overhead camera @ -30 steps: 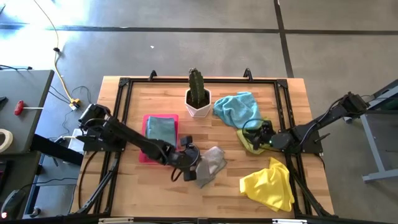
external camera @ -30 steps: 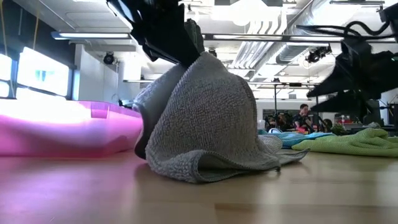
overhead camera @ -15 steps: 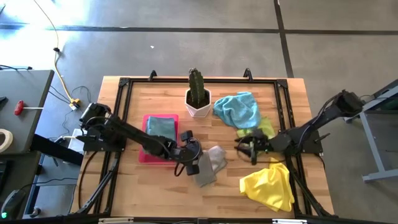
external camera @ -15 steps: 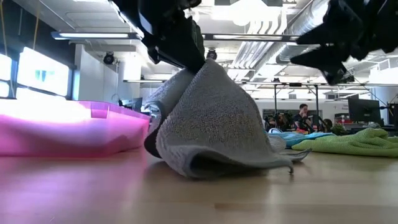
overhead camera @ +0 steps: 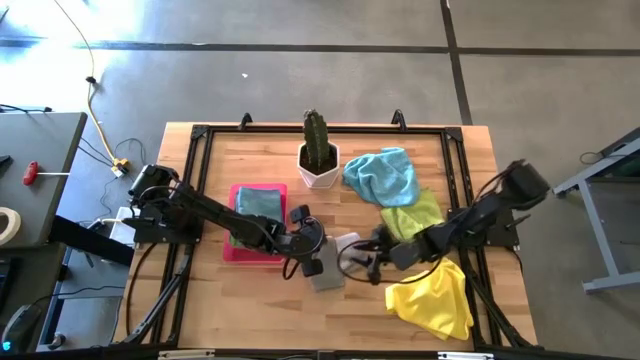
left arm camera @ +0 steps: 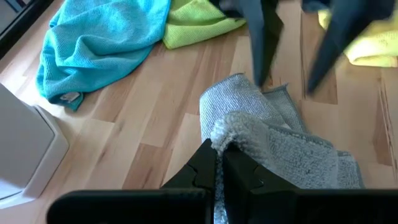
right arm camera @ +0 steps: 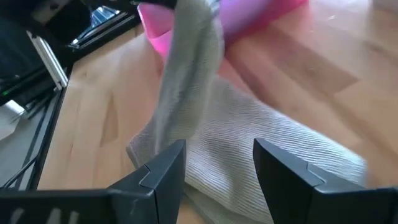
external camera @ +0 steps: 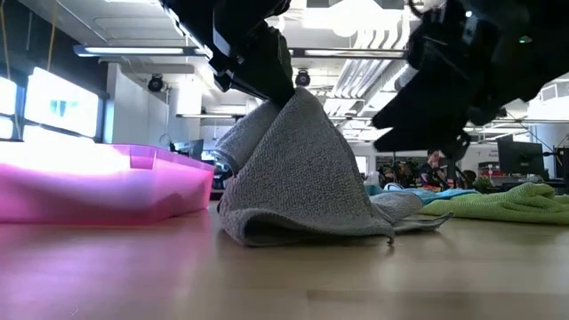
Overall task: Fold microfiber towels
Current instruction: Fold the gray towel
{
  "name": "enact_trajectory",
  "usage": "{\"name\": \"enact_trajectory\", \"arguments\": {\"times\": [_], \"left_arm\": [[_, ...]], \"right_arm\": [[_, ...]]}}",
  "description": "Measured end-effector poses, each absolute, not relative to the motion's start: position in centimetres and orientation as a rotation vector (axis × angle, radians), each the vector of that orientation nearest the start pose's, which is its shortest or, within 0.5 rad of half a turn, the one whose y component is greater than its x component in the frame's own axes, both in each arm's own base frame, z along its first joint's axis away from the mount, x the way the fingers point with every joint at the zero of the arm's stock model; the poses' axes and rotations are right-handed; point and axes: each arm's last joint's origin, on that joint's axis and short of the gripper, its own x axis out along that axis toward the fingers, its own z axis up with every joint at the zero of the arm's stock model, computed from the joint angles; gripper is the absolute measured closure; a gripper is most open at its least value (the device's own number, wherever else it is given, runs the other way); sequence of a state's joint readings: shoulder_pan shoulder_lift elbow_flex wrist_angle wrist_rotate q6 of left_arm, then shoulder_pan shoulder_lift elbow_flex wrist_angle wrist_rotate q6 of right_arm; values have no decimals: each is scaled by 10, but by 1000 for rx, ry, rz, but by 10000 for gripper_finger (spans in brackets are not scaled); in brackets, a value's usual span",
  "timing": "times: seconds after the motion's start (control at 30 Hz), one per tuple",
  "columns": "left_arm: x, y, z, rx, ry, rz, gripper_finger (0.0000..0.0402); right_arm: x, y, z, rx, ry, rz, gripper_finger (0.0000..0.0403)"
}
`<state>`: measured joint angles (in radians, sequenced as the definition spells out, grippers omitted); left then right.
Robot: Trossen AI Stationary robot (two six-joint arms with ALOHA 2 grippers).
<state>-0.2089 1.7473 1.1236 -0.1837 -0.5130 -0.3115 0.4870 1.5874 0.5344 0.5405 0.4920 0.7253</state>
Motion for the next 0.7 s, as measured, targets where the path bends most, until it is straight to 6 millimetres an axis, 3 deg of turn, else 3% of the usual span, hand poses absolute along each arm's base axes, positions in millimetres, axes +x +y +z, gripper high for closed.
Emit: {"name": "enact_trajectory", "arguments": {"times": [0.33,0.7], "left_arm": [[360,-62,202,-7,703,400,399],[359,-61,202,-2,700,411,399]], "right_arm": [[298,144,116,425,476,-136,222],[295,168,96,490,501,-130,222]]}}
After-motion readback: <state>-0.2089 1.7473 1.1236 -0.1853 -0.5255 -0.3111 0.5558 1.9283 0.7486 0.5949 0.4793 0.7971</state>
